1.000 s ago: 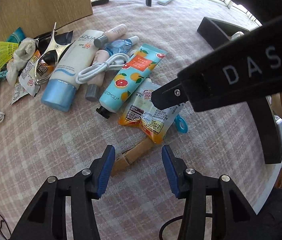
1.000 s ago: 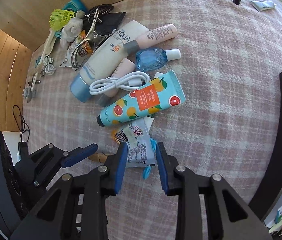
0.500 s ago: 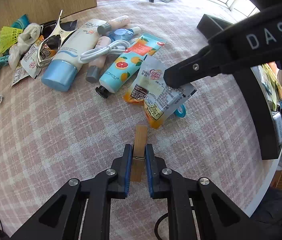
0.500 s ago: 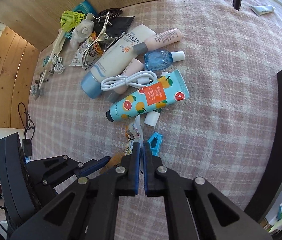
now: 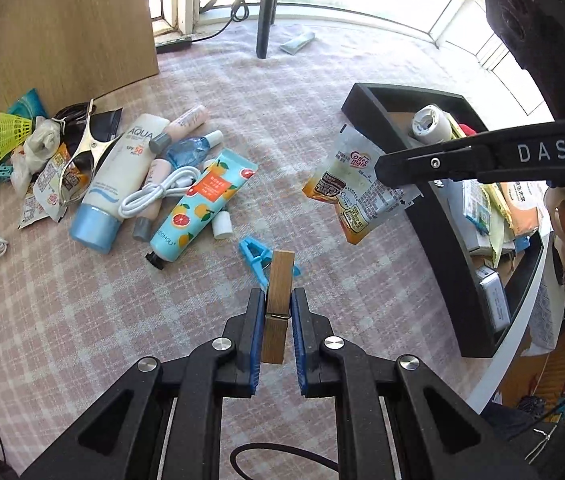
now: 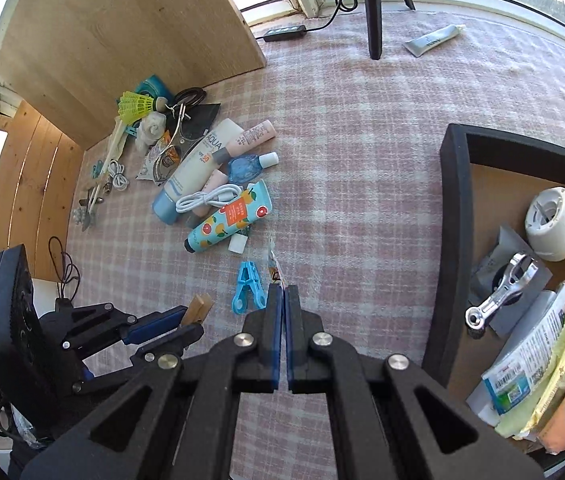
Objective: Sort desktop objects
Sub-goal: 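Carry the wooden peg and sachet into the black tray and open both grippers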
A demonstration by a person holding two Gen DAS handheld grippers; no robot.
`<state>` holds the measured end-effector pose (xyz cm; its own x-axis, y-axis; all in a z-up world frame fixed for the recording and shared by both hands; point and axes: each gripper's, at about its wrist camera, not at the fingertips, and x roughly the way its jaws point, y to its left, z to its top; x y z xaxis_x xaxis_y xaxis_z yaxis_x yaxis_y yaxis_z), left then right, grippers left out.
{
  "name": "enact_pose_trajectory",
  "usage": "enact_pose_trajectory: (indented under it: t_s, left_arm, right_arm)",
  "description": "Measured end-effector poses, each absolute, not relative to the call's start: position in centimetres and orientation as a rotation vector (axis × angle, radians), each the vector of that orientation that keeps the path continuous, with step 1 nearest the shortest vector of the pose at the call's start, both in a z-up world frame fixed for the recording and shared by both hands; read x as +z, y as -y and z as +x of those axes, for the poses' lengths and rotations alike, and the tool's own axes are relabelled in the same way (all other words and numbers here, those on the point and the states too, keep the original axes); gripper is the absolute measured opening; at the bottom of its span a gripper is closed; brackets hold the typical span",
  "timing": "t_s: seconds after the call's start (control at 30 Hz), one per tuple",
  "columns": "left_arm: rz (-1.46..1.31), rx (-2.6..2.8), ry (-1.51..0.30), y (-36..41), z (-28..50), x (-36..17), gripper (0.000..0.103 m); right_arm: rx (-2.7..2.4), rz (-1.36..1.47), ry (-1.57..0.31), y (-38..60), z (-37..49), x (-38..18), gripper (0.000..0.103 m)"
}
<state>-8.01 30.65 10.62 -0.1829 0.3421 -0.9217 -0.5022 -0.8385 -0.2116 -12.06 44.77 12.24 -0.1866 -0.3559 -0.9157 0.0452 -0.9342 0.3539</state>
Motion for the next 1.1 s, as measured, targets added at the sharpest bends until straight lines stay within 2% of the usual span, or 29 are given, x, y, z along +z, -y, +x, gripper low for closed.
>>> enact_pose_trajectory:
  t_s: [0.4,0.63,0.67,0.7,0.73,0.77,0.8,0.83,1.1]
  left_arm:
    - [-1.433,1.908,-0.265,-45.7,-7.0,14.1,0.012]
    - [-1.397,1.84,-0.3,-51.9,-5.6,14.8,0.013]
    - [-1.391,1.83,-0.303,-52.5,-5.4,14.9,0.017]
    - [-1.396,1.822,-0.307,-53.0,-5.2,14.9,0.027]
    - [-1.405,1.832,-0.318,-53.3,-5.1,14.9,0.057]
    - [-1.396,1.858,-0.333,-53.5,-5.0,15.1,0.07]
    - [-1.382,1.874,-0.347,-53.7,-4.8,15.3,0.07]
    - [-1.377,1.874,-0.35,-53.8,-4.7,15.4,0.07]
    - [-1.399,1.909,-0.34,-53.0,-5.0,15.7,0.069]
  right_arm:
    - [-2.505,1.82,0.549,-61.6,-8.8,16.9,0.002]
    - [-2.596,1.824,0.615,-67.7,-7.2,18.0,0.002]
    - [-2.601,1.82,0.607,-68.1,-7.1,18.2,0.002]
    - [-2.599,1.812,0.6,-68.4,-7.0,18.3,0.004]
    - [-2.597,1.812,0.607,-68.7,-6.9,18.4,0.008]
    - [-2.603,1.821,0.618,-69.0,-6.8,18.4,0.023]
    - [-2.624,1.813,0.618,-69.3,-6.6,18.5,0.036]
    - [-2.646,1.801,0.607,-69.4,-6.5,18.7,0.04]
    - [-2.663,1.803,0.565,-69.4,-6.6,18.7,0.041]
